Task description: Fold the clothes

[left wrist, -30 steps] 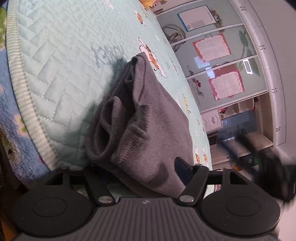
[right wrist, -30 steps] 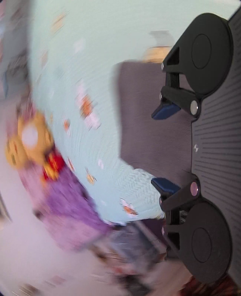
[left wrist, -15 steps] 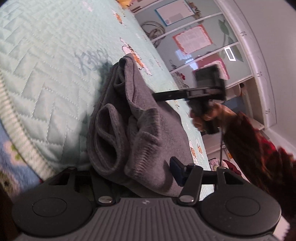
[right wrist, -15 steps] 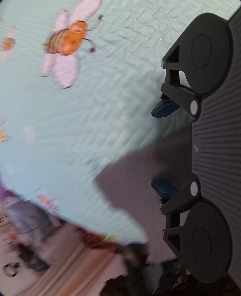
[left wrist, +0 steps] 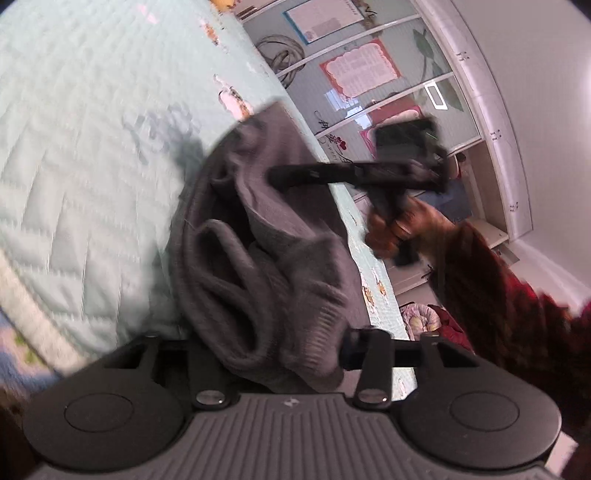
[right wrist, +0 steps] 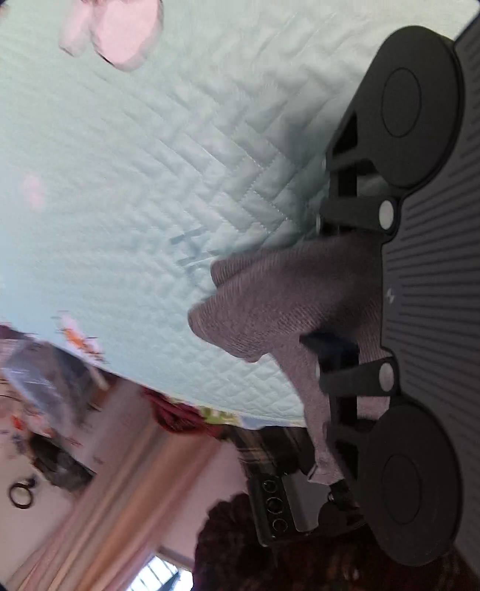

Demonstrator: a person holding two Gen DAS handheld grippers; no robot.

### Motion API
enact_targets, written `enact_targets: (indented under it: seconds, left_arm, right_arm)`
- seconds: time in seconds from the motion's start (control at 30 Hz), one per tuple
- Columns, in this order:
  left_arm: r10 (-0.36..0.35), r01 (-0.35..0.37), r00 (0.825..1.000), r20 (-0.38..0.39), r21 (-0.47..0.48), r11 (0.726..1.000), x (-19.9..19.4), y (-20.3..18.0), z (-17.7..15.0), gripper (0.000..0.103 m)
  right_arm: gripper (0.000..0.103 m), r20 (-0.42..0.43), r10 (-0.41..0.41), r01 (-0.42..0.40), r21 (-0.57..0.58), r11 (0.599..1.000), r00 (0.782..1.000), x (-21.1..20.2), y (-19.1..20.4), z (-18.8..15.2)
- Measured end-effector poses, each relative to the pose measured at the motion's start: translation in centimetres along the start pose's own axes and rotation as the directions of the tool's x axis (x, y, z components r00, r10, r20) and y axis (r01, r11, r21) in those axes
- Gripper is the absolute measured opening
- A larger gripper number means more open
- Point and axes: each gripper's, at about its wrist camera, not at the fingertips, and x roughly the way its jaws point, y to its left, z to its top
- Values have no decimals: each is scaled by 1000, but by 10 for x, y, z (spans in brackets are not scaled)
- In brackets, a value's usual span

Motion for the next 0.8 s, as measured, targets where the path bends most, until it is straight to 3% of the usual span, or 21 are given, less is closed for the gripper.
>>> enact_targets:
  seconds: [0.1, 0.17, 0.23, 0.3, 0.4, 0.5, 0.57, 0.63, 0.7, 0.8]
  left_arm:
    - [-37, 37, 999, -2, 75, 997, -2, -14, 11, 32]
    - [-93, 95, 995, -21, 160, 982, -4, -30, 21, 29]
    - [-145, 154, 988, -54, 272, 950, -6, -51, 37, 27]
    - [-190, 215, 976, -103, 367, 905, -3, -70, 61, 25]
    - [-262, 319, 947, -188, 434, 843, 6, -96, 103, 24]
    - [-311, 417, 906, -286, 488, 767, 21, -125, 144, 23]
    - [-293, 461, 876, -383, 485, 744, 42, -143, 169, 23]
    - [-228, 466, 855, -465, 499, 730, 72, -154, 184, 23]
    - [-129, 441, 831, -540, 499, 746, 120, -153, 193, 23]
    - [7, 367, 797, -604, 494, 788, 202, -135, 200, 23]
  right_arm:
    - [25, 165, -134, 132, 21, 991, 977, -37, 40, -28]
    - [25, 301, -241, 227, 83, 971, 923, -65, 73, -55]
    - [25, 425, -342, 301, 163, 940, 838, -90, 108, -84]
    - [25, 517, -374, 274, 261, 926, 770, -100, 131, -113]
    - [25, 631, -431, 209, 396, 894, 645, -114, 165, -157]
    - [24, 710, -496, 118, 511, 851, 500, -128, 200, -201]
    - [24, 742, -542, 44, 574, 818, 395, -138, 223, -230]
    - [24, 756, -586, -41, 622, 782, 292, -146, 243, -259]
    - [23, 754, -595, -158, 647, 746, 279, -137, 217, -275]
    - [23, 716, -639, -268, 698, 664, 283, -115, 163, -292]
